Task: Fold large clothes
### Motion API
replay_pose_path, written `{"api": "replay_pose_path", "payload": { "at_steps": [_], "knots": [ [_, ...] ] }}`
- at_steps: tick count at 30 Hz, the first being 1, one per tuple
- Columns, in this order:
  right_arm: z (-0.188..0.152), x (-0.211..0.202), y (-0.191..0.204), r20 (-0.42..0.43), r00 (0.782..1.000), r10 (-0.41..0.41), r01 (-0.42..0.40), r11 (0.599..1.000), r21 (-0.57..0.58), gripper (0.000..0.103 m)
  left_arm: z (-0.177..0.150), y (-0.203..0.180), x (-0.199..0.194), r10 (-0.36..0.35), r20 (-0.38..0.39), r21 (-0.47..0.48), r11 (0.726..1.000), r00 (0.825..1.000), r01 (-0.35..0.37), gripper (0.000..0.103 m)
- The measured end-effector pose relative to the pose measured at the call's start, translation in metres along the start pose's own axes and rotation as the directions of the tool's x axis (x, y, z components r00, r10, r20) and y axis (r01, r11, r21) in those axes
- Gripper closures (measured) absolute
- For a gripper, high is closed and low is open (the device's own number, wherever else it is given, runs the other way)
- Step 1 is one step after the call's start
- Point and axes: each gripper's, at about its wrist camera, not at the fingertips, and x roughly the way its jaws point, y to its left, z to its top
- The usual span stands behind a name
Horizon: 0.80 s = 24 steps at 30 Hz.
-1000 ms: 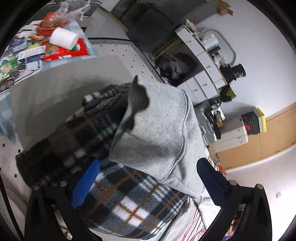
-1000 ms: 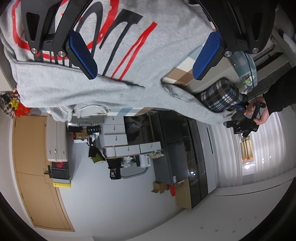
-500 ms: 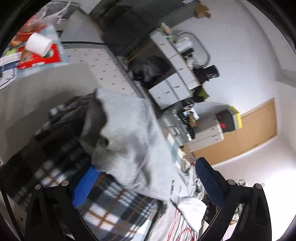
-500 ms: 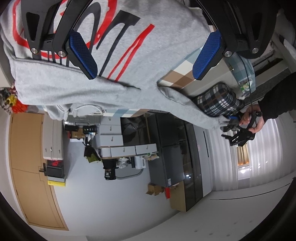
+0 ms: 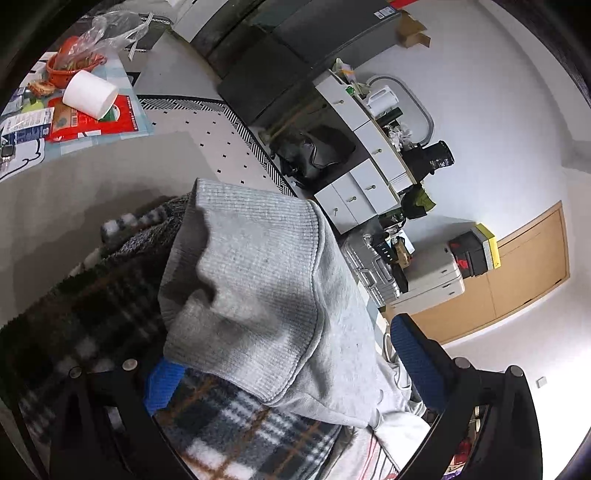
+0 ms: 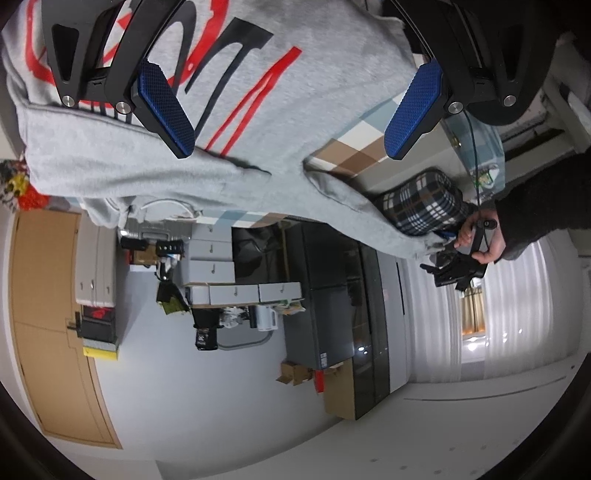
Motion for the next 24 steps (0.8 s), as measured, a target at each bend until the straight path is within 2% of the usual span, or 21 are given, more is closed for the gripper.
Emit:
{"api": "replay_pose_path", "payload": {
  "at_steps": [1,3,5,6,10,15,19,24],
  "knots": [
    [0.0,0.001,0.001,-0.004,1.0,0.0,0.0,1.0,-0.007,0.0,-0.001,0.0,0.0,-0.007,0.0,-0.008,1.0,1.0,0.007,0.005],
    [-0.002,0.003,0.005,-0.011,1.0,-0.001,0.001,1.0,-0.024,0.0,0.002,-0.001,-0.002,0.011,0.008,-0.016,1.0,1.0,-0.011,0.024],
    [-0.002,0.004,0.008,-0.014,1.0,0.0,-0.001,0.999,-0.039,0.0,0.004,0.003,-0.003,0.056,0.009,-0.012,0.998,0.998,-0.056,0.07],
    [-0.003,0.004,0.009,-0.014,1.0,0.0,-0.001,0.999,-0.046,0.0,0.005,0.005,-0.003,0.077,0.011,-0.011,0.997,0.997,-0.076,0.089],
    [-0.004,0.002,0.015,-0.01,1.0,0.019,-0.019,0.998,-0.065,0.0,0.006,0.009,-0.008,0.06,0.039,-0.013,0.998,0.997,-0.06,0.092],
    [-0.004,0.003,0.015,-0.01,1.0,0.014,-0.015,0.997,-0.071,0.0,0.006,-0.012,-0.019,0.067,0.12,0.037,0.997,0.991,-0.072,0.095],
    [-0.002,0.003,0.004,-0.011,1.0,0.012,-0.012,1.0,-0.011,0.0,0.016,-0.056,-0.021,0.054,0.168,0.147,0.986,0.984,-0.079,0.096],
    [0.001,0.002,-0.012,-0.017,1.0,0.019,-0.018,0.997,0.075,0.0,0.019,-0.13,-0.01,-0.014,0.162,0.256,0.966,0.987,-0.029,0.097]
  ]
}}
